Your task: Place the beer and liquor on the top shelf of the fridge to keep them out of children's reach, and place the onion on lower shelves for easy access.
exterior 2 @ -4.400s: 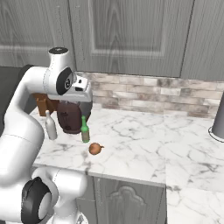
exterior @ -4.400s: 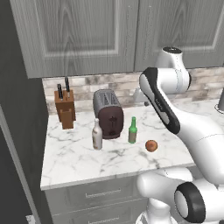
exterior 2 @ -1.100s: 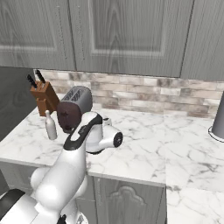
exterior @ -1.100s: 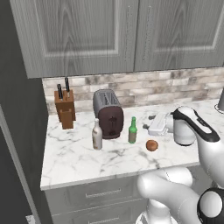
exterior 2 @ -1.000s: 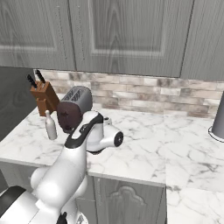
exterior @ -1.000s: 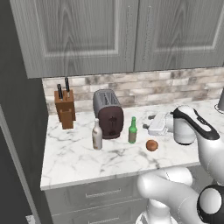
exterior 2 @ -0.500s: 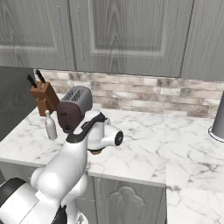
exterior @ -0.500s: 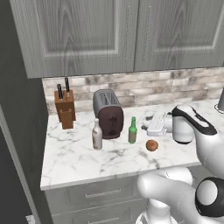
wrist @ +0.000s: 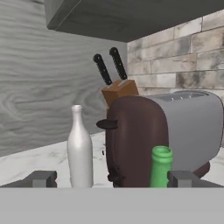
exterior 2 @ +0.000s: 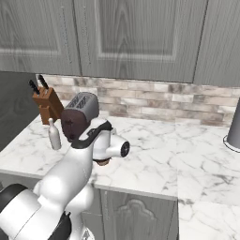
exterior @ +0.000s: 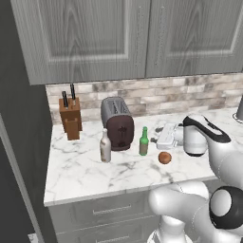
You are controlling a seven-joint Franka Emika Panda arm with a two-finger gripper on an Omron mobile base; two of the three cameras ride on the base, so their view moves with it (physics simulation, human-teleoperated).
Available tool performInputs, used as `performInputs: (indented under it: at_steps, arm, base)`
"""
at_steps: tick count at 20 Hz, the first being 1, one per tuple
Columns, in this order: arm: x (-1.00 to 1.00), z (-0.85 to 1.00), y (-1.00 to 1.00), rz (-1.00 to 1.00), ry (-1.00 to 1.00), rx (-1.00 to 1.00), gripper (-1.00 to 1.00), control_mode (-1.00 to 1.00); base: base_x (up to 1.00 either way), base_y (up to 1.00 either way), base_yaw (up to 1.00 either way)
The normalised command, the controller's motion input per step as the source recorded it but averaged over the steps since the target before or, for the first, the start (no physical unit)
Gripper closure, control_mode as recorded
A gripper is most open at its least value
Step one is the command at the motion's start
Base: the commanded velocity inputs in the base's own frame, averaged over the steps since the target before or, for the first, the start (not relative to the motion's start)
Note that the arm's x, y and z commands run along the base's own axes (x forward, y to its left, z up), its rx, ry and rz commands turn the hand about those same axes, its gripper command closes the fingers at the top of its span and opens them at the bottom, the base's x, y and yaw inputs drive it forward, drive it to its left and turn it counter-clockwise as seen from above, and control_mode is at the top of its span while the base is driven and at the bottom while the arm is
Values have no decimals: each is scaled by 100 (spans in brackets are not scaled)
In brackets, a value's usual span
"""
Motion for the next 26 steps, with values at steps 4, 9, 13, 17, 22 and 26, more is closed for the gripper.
performInputs:
  at_steps: [4, 9, 13, 17, 22, 26]
  arm:
    - [19, -2, 0, 0, 0, 0, -100, -100]
    - [20, -1, 1, 0, 0, 0, -100, -100]
    - [11, -5, 6, 0, 0, 0, -100, -100]
    - [8, -8, 6, 0, 0, 0, -100, -100]
    - [11, -12, 4, 0, 0, 0, -100, -100]
    - [11, -13, 4, 0, 0, 0, -100, -100]
  base:
    - [0, 0, 0]
    - [0, 0, 0]
    - [0, 0, 0]
    - [0, 0, 0]
    - [0, 0, 0]
    - [0, 0, 0]
